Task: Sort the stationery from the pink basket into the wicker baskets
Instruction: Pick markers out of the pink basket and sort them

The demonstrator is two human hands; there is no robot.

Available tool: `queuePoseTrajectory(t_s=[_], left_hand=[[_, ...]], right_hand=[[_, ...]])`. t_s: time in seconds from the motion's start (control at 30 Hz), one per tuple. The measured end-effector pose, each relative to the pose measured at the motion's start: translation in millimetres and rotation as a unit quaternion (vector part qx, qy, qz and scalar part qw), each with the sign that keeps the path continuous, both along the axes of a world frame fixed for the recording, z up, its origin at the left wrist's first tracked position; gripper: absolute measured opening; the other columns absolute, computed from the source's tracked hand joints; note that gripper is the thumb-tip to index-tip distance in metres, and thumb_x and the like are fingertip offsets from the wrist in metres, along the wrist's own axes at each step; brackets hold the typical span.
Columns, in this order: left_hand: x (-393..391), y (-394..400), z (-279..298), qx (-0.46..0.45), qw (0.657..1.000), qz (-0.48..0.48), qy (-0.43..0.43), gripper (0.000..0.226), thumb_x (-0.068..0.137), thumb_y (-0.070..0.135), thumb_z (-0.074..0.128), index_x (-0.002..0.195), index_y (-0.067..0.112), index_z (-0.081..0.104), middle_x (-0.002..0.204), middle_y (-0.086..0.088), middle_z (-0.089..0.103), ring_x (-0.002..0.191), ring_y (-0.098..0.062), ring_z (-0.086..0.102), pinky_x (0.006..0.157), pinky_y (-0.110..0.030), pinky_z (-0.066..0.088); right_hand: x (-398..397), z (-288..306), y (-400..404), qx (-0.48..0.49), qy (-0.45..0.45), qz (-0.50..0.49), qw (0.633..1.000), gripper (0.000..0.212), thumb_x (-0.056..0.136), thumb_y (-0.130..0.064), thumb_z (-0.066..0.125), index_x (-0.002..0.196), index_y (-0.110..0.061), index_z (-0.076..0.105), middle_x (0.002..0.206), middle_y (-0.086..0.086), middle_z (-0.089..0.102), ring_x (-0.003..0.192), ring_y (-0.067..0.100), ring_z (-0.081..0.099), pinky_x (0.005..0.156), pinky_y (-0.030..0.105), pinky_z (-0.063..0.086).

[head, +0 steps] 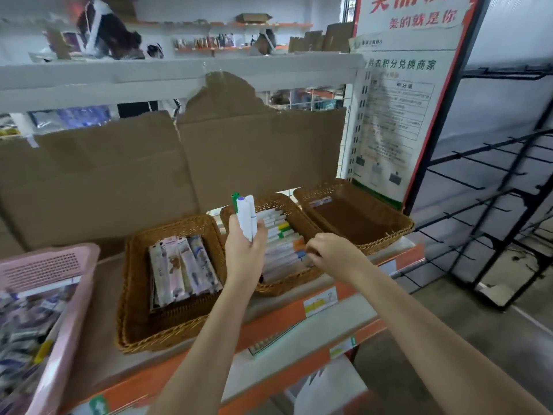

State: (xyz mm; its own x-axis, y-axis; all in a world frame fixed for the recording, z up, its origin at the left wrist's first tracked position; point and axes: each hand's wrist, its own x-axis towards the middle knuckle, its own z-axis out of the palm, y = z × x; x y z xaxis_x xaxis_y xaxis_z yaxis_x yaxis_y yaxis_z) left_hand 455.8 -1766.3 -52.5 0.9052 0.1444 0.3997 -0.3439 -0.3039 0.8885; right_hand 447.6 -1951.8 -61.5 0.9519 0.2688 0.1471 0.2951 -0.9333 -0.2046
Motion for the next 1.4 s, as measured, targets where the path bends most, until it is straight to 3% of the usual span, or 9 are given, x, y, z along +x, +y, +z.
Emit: queuePoseTrajectory(t_s=[0.17, 0.27, 0.4, 0.57, 0.7, 0.87, 0.97, 1.13, 1.4], left_hand=[[27, -19, -14, 0.063, 0.998, 0.013, 0.018, 0.014, 0.096, 0.023, 0.051, 0.100, 0.015, 0.042, 0.068, 0.003, 0.044, 0.047, 0.001, 0.045, 0.036, -0.013, 0.028], [45, -25, -25, 0.165, 0.985, 0.013, 0.052, 0.018, 0.096, 0.026, 0.051, 0.101, 0.014, 0.039, 0.066, 0.004, 0.045, 0.044, -0.004, 0.045, 0.035, -0.016, 0.026], [67, -31, -31, 0.370, 0.925, 0.000, 0.087, 0.028, 0.095, 0.030, 0.053, 0.116, 0.016, 0.039, 0.080, 0.006, 0.049, 0.059, -0.008, 0.049, 0.043, -0.020, 0.032], [85, -37, -33, 0.543, 0.831, -0.038, 0.114, 0.037, 0.097, 0.037, 0.049, 0.125, 0.014, 0.041, 0.099, -0.003, 0.057, 0.084, -0.021, 0.055, 0.065, -0.032, 0.042], [89, -32, -43, 0.558, 0.812, -0.054, 0.162, 0.059, 0.093, 0.060, 0.040, 0.138, 0.022, 0.040, 0.133, -0.003, 0.048, 0.120, -0.023, 0.047, 0.095, -0.037, 0.041], [80, -26, -43, 0.535, 0.809, -0.091, 0.227, 0.078, 0.081, 0.075, 0.040, 0.141, 0.025, 0.037, 0.146, -0.001, 0.034, 0.134, -0.024, 0.030, 0.108, -0.042, 0.029], [68, -23, -42, 0.513, 0.824, -0.101, 0.217, 0.064, 0.090, 0.063, 0.039, 0.143, 0.028, 0.036, 0.146, 0.001, 0.035, 0.133, -0.020, 0.031, 0.106, -0.034, 0.032], [45, -23, -43, 0.458, 0.880, -0.074, 0.104, 0.036, 0.098, 0.026, 0.048, 0.133, 0.030, 0.053, 0.135, 0.010, 0.050, 0.121, -0.009, 0.045, 0.096, -0.017, 0.035], [29, -29, -40, 0.455, 0.888, -0.038, 0.051, 0.026, 0.090, 0.025, 0.061, 0.115, 0.032, 0.066, 0.116, 0.014, 0.062, 0.105, -0.004, 0.056, 0.089, -0.020, 0.045]], right_hand=[[4, -20, -18, 0.001, -0.021, 0.035, 0.999, 0.028, 0.100, -0.030, 0.042, 0.100, -0.011, 0.062, 0.098, 0.004, 0.059, 0.091, 0.019, 0.058, 0.077, 0.030, 0.047], [5, -31, -22, 0.011, -0.094, 0.112, 0.989, 0.030, 0.100, -0.026, 0.044, 0.092, -0.007, 0.066, 0.089, 0.007, 0.064, 0.086, 0.023, 0.059, 0.076, 0.030, 0.045], [12, -44, -27, 0.072, -0.192, 0.151, 0.967, 0.025, 0.088, -0.014, 0.057, 0.064, -0.009, 0.057, 0.060, 0.005, 0.054, 0.057, 0.022, 0.055, 0.052, 0.028, 0.041], [21, -61, -28, 0.108, -0.246, 0.157, 0.950, 0.033, 0.094, -0.021, 0.045, 0.063, -0.012, 0.053, 0.061, 0.001, 0.049, 0.058, 0.017, 0.049, 0.057, 0.024, 0.034], [24, -68, -28, 0.119, -0.265, 0.153, 0.945, 0.032, 0.093, -0.020, 0.046, 0.063, -0.012, 0.053, 0.061, 0.001, 0.048, 0.059, 0.015, 0.046, 0.059, 0.021, 0.029], [24, -69, -28, 0.116, -0.283, 0.150, 0.940, 0.031, 0.092, -0.020, 0.046, 0.063, -0.014, 0.054, 0.061, -0.001, 0.048, 0.059, 0.015, 0.046, 0.058, 0.021, 0.029], [24, -68, -28, 0.115, -0.292, 0.151, 0.937, 0.030, 0.092, -0.020, 0.047, 0.064, -0.015, 0.054, 0.061, -0.002, 0.049, 0.060, 0.013, 0.045, 0.059, 0.021, 0.029], [24, -68, -28, 0.114, -0.285, 0.153, 0.939, 0.030, 0.093, -0.022, 0.046, 0.065, -0.015, 0.056, 0.063, -0.002, 0.051, 0.060, 0.013, 0.048, 0.058, 0.020, 0.033], [23, -64, -30, 0.115, -0.270, 0.162, 0.942, 0.027, 0.091, -0.023, 0.045, 0.067, -0.016, 0.057, 0.064, -0.004, 0.052, 0.062, 0.011, 0.048, 0.060, 0.019, 0.033]])
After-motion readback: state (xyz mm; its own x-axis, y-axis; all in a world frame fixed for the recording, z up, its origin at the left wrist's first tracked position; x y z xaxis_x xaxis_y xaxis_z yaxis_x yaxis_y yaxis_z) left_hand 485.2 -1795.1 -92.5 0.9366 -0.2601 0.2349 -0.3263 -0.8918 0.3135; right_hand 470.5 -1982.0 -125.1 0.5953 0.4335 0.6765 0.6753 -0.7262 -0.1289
